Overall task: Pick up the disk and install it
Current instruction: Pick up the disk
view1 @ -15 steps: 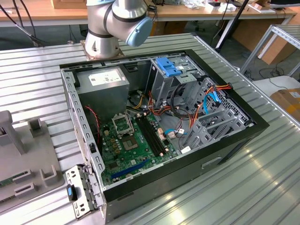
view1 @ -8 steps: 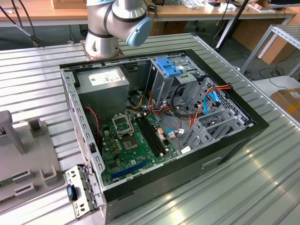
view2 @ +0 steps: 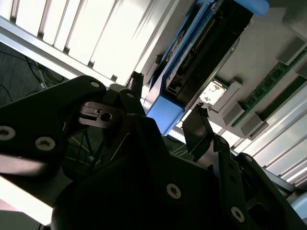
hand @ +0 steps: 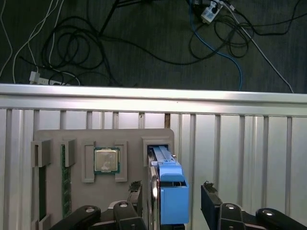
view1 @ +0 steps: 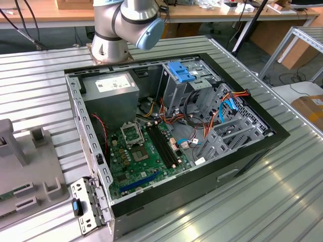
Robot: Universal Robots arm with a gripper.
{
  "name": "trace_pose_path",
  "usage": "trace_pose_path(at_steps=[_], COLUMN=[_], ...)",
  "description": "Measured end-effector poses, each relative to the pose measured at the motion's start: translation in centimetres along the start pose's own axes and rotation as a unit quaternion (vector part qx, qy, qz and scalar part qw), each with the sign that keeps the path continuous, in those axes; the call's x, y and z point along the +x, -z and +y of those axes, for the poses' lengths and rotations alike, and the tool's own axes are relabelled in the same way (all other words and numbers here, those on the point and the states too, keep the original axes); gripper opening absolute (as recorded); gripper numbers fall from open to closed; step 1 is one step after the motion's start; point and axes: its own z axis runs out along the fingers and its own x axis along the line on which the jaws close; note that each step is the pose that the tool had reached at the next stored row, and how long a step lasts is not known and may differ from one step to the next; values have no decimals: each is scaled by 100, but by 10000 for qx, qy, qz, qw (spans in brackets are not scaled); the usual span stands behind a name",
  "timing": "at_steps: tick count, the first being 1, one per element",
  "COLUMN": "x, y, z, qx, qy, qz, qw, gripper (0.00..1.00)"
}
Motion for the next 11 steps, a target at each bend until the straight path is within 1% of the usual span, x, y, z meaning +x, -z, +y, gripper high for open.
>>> trace_pose_path(at_steps=[8,11], x=[1,1], y=[-11,-12], z=[0,10], qx=[1,1], qy=[0,0], qz=[-1,-1], qw=[10000,10000], gripper=[60,60])
